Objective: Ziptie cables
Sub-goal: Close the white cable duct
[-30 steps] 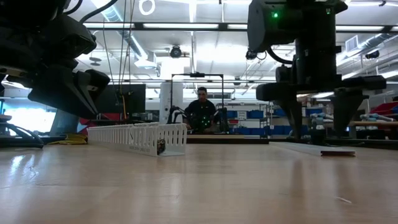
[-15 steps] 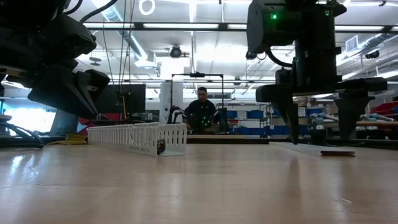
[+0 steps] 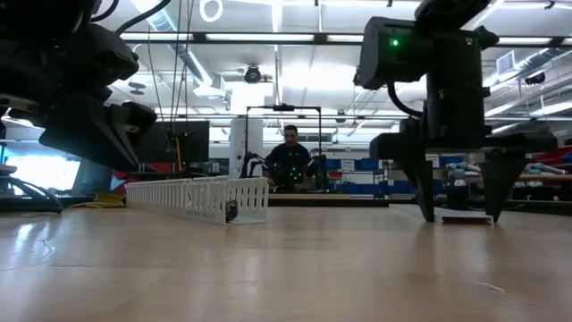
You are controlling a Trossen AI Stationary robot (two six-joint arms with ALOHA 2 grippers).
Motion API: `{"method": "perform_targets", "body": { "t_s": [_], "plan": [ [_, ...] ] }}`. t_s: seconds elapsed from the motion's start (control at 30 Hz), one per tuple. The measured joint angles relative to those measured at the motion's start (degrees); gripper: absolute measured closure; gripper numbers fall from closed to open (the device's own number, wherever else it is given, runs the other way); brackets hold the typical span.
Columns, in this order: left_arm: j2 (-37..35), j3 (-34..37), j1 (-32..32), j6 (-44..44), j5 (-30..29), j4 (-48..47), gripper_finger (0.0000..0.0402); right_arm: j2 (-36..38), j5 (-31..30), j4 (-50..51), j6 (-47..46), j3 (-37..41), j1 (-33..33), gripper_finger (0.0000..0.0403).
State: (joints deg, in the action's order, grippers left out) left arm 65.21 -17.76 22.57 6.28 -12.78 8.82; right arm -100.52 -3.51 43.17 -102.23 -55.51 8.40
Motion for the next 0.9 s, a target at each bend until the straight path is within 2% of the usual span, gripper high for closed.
{"method": "perform_targets", "body": {
  "t_s": [0.9],
  "plan": [
    [0.0, 0.02, 0.0, -0.26, 0.0, 0.07, 0.0402, 0.08, 2.98, -1.67, -2.94, 0.92, -0.48, 0.0096]
  ]
}}
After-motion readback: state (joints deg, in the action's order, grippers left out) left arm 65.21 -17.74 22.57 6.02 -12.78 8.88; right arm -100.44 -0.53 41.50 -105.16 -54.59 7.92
